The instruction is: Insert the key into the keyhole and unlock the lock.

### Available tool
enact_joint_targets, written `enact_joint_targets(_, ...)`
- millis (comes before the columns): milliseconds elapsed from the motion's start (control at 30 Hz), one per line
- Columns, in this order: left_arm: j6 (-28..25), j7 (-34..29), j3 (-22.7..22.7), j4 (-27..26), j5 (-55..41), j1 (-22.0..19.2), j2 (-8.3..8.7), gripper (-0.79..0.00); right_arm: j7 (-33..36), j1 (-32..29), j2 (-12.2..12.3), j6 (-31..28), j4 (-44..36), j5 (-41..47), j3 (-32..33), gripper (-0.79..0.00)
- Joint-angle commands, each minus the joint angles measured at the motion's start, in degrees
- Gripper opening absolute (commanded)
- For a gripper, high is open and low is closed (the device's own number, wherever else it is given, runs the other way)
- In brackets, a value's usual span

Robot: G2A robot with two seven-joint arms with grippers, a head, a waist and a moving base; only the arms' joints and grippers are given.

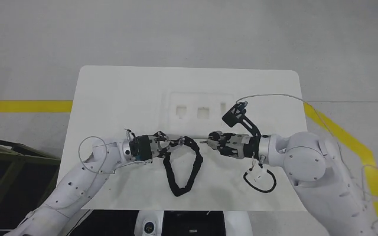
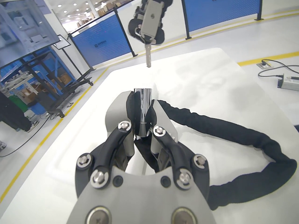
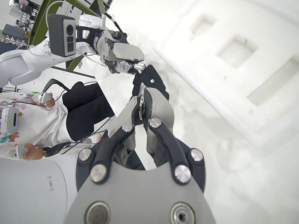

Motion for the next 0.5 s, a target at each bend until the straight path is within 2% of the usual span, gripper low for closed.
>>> enact_joint_targets(0, 1.2, -1.2, -0.2, 0.1, -1.5, 0.6, -0.18, -0.785, -0.9, 0.3, -0.2, 1.2, -1.4, -1.4, -1.5, -0.785)
enact_joint_targets(200, 4.8, -1.4, 0.2, 0.4, -1.8, 1.1, -0.80, -0.785, -2.1, 1.5, -0.6, 3.7, -3.7, -4.9, -5.0, -0.785)
enact_joint_targets(467, 8.0, 5.4, 4.1, 6.1, 0.8, -1.9, -2.70, -0.785, -3.1, 5.2, -1.5, 6.5, -1.3, -4.6, -9.0, -0.785)
